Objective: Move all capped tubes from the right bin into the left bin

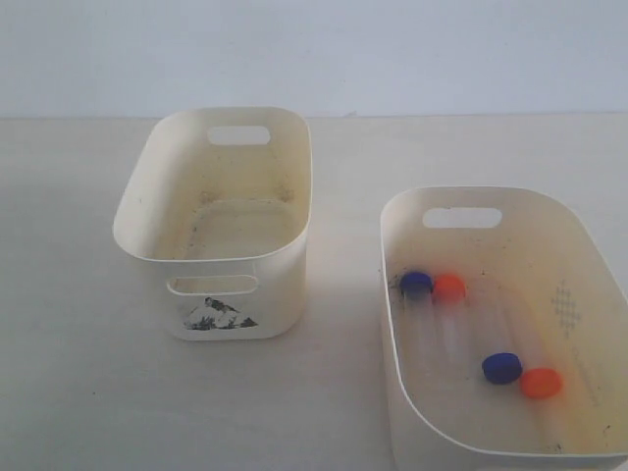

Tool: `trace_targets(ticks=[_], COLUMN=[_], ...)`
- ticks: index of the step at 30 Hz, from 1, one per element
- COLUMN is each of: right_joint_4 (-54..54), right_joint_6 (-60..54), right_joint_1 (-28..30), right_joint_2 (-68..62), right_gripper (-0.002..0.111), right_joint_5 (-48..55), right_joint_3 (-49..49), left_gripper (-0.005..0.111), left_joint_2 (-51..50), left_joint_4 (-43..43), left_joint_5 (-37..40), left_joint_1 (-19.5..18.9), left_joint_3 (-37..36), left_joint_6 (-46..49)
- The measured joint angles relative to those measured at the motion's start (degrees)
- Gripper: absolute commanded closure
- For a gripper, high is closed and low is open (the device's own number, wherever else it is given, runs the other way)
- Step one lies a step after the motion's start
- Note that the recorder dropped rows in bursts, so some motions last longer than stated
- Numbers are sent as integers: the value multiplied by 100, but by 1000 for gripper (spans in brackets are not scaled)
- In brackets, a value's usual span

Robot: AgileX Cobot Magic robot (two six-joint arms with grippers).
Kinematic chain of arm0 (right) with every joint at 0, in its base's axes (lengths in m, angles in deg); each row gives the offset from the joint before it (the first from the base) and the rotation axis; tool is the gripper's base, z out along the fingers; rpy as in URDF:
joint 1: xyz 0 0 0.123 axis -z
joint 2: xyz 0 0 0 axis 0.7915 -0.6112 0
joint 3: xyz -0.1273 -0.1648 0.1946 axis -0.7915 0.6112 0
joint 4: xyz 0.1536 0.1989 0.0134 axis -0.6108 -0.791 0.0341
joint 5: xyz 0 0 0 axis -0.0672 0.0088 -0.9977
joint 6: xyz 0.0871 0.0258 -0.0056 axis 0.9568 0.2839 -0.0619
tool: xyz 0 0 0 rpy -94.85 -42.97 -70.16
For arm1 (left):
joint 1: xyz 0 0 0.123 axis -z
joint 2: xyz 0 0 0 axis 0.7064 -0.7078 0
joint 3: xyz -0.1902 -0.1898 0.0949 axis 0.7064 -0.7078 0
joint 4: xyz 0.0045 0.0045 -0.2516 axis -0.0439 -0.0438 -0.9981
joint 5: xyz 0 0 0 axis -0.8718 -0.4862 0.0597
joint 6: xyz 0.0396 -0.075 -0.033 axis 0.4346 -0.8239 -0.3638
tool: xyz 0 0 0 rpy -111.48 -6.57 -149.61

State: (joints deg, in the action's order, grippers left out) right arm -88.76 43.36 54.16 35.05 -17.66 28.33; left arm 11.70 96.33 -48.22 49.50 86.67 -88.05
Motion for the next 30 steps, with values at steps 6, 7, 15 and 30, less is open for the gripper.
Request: trace_targets(ticks=[6,7,15,30], right_joint_4=[0,0,0,-127], right_joint_6=[0,0,0,286], right_joint_1=[0,0,0,3], right_joint_2=[0,0,0,-12], right_gripper=[107,107,107,107], right_joint_5=[-1156,-1361,-2061,-1928], right_joint_3=[0,0,0,-1284], left_gripper=[102,102,102,102], left_joint_2=[0,0,0,0], left_joint_4=[0,0,0,0], left_joint_5=[0,0,0,0], left_joint_1=[0,0,0,0], left_joint_3=[0,0,0,0], left_joint_6=[0,0,0,0])
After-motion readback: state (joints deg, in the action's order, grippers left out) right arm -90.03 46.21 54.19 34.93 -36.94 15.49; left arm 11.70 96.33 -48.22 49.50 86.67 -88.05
